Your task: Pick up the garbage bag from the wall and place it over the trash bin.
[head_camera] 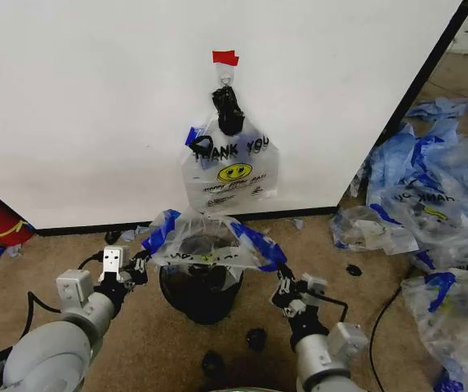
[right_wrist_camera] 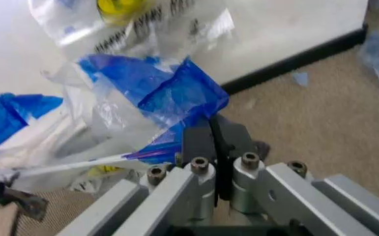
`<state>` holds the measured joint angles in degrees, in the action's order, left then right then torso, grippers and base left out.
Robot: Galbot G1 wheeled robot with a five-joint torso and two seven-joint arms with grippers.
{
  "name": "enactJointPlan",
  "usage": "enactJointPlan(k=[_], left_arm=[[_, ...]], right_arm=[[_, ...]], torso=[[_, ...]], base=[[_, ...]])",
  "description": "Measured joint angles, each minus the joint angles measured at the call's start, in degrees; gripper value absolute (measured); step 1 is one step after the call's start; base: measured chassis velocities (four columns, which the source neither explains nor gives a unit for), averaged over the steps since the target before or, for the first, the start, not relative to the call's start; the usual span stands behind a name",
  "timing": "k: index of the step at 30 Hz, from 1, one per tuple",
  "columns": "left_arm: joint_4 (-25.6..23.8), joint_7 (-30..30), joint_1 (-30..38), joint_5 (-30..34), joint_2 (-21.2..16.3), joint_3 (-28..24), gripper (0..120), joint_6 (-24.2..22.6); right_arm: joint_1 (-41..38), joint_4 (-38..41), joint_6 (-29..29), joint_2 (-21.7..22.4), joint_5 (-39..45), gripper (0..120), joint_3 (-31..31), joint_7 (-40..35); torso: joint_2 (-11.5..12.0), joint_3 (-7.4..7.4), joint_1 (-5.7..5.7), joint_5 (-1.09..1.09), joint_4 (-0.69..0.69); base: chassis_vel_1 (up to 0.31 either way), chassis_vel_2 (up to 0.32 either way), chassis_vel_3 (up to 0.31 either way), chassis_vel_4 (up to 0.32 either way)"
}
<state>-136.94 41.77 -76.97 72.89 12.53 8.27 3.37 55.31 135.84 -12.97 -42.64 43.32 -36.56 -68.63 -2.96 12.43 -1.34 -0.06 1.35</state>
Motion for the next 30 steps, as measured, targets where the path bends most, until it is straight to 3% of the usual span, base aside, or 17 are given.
enactJointPlan(k=[5, 30], left_arm=[[-0.23, 1.35, -2.13, 0.00, -0.22, 0.52, 0, -0.02], [-0.94, 4.54, -11.81, -1.32, 1.78, 2.00, 0, -0.87]], right_arm=[[0.09, -2.18, -0.12, -1.91, -0.54, 0, -1.03, -0.07], [2.23, -5.70, 0.38, -1.04, -3.21, 0, -5.12, -1.33]], torso=[[0.00, 0.00, 0.00, 0.00, -0.01], [0.00, 0.01, 0.00, 0.00, 0.00]], base=[[0.000, 0.000, 0.000, 0.000], [0.000, 0.000, 0.000, 0.000]])
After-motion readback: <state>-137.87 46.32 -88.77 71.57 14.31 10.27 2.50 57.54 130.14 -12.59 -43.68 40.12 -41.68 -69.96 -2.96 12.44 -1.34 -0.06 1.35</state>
